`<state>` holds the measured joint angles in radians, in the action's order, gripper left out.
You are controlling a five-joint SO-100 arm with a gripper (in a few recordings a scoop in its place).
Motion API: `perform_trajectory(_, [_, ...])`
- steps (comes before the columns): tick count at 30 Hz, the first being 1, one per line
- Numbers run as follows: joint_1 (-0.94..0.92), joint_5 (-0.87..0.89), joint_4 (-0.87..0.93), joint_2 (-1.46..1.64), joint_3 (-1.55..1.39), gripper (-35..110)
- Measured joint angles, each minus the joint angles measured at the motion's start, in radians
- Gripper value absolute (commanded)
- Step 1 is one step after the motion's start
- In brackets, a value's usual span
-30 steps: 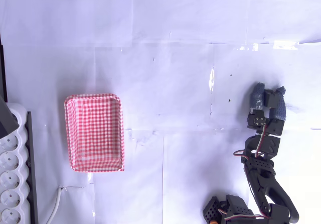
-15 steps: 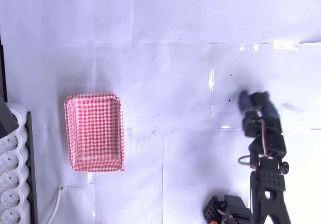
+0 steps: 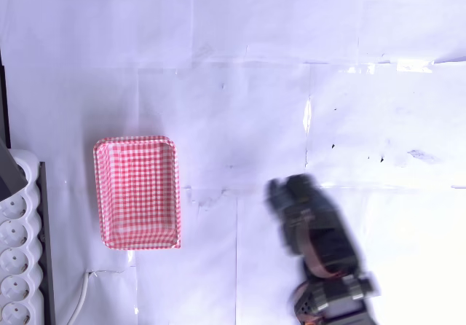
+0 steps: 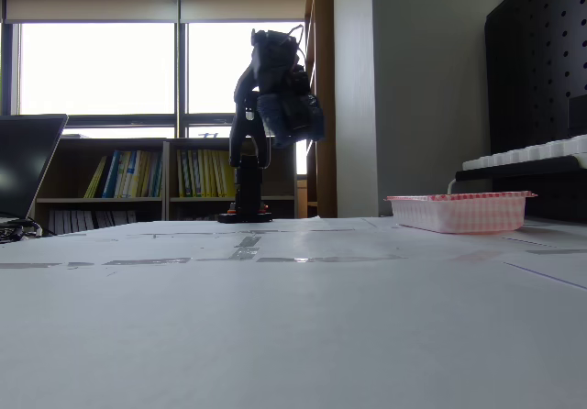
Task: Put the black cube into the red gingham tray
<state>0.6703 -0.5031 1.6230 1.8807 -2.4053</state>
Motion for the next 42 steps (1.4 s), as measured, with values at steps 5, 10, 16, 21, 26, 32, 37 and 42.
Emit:
perform_trajectory(5, [0.193, 0.023, -0.072, 0.167, -0.184, 3])
perform_trajectory(10, [0.284, 0.089, -0.219, 0.328, -0.219, 5])
perform_trajectory(16, [0.35, 0.19, -0.402, 0.489, -0.232, 5])
perform_trajectory(21, [0.359, 0.261, -0.522, 0.586, -0.232, 13])
perform_trajectory(26, [0.356, 0.316, -0.618, 0.65, -0.232, 30])
perform_trajectory(32, [0.348, 0.367, -0.649, 0.655, -0.276, 36])
perform_trajectory(37, [0.333, 0.385, -0.649, 0.655, -0.276, 36])
perform_trajectory(42, [0.311, 0.322, -0.649, 0.551, -0.275, 36])
